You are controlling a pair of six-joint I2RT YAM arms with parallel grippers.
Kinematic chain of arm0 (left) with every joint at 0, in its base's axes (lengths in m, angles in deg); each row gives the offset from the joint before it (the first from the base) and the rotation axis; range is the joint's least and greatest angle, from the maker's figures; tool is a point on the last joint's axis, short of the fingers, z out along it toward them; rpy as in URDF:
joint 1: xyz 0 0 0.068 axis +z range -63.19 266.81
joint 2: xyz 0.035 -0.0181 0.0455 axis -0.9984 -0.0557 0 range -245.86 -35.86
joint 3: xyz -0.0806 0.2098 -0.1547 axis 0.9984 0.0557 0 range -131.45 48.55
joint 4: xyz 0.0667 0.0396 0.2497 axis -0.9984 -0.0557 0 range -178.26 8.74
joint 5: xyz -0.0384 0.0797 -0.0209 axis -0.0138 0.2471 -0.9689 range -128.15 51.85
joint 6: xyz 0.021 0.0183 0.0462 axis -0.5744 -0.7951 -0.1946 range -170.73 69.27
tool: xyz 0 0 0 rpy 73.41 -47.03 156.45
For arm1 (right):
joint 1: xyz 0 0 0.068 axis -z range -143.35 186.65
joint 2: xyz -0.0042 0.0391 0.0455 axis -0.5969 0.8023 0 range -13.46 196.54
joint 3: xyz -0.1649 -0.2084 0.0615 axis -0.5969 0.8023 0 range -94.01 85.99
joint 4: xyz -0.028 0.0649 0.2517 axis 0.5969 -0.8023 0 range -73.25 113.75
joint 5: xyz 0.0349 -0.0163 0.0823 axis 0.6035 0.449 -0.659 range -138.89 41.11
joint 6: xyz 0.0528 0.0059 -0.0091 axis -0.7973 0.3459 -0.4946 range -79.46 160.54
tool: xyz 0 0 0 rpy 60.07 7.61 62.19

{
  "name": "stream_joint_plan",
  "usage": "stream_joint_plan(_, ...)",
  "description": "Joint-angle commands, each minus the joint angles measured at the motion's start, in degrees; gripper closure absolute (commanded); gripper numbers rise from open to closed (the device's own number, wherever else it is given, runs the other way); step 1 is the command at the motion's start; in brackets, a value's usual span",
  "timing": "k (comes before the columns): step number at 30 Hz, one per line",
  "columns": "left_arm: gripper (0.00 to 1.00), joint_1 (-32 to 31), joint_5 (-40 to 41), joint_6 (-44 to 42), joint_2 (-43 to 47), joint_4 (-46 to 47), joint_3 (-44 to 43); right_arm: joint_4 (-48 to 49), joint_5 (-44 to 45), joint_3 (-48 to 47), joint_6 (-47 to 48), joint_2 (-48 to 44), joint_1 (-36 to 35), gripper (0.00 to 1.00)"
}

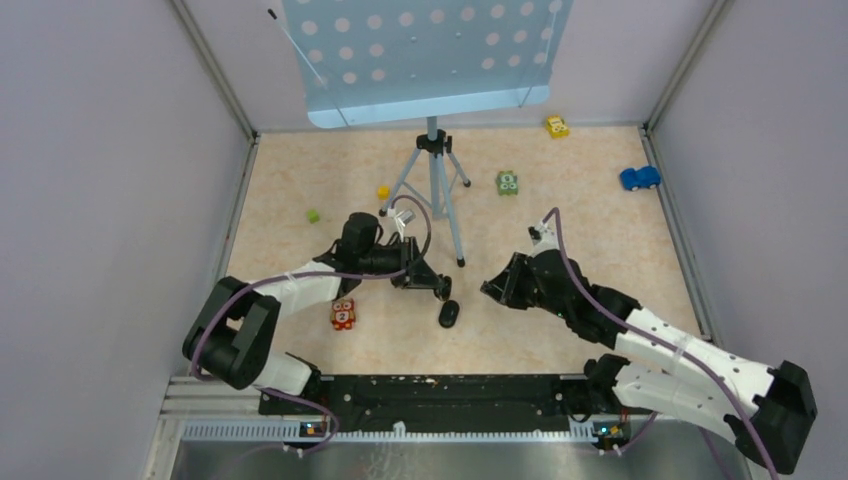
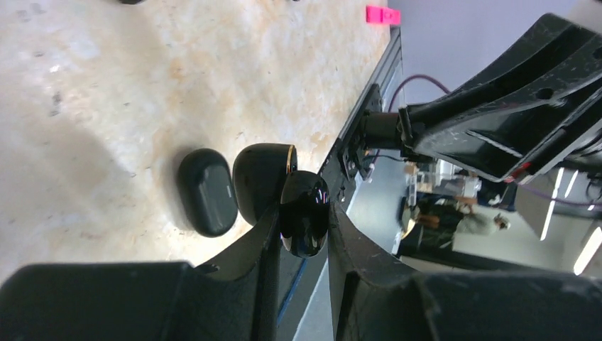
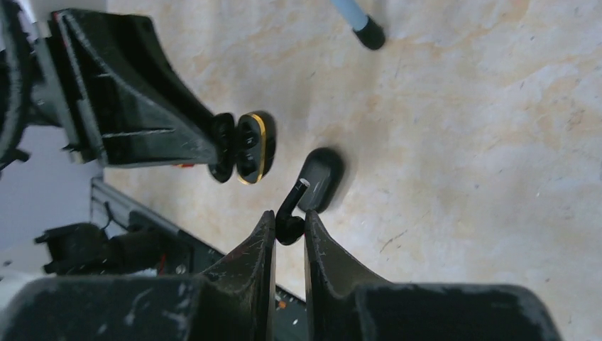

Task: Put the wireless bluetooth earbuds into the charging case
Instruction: Insert the left earbud into the left side groove of the charging case.

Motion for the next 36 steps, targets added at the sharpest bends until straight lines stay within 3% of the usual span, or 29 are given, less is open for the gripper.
stream_joint_plan(1, 1.0, -3.47, -0.9, -6.58, 0.0, 6.71, -1.53, -4.85, -9.83, 2.28, -4.17, -6.46, 0.65, 0.91)
stream_joint_plan(11, 1.0, -7.46, 6.75, -9.11, 6.84, 14.29, 2.98, 4.6, -19.84, 7.49, -12.0, -9.43, 0.77, 0.95)
stream_joint_plan(18, 1.0, -7.78, 5.28, -9.16, 7.1, 15.45, 4.5, 14.6, -23.63, 10.12, -17.35, -6.39, 0.9, 0.95)
stream_joint_plan(26, 1.0, -7.81, 4.09, -7.77, 5.53, 12.5, 3.38, 31.62, -28.95, 17.58, -25.94, -5.91, 5.25, 0.99)
stream_joint_plan(34, 1.0, -7.81, 4.49, -4.6, 5.23, 13.85, 3.88, 37.35, -30.73, 19.84, -28.48, -4.65, 7.09, 1.0)
stream_joint_plan(36, 1.0, -7.8, 7.0, -3.66, 5.31, 10.47, 3.04, 38.21, -31.14, 19.42, -28.31, -3.64, 7.38, 0.99)
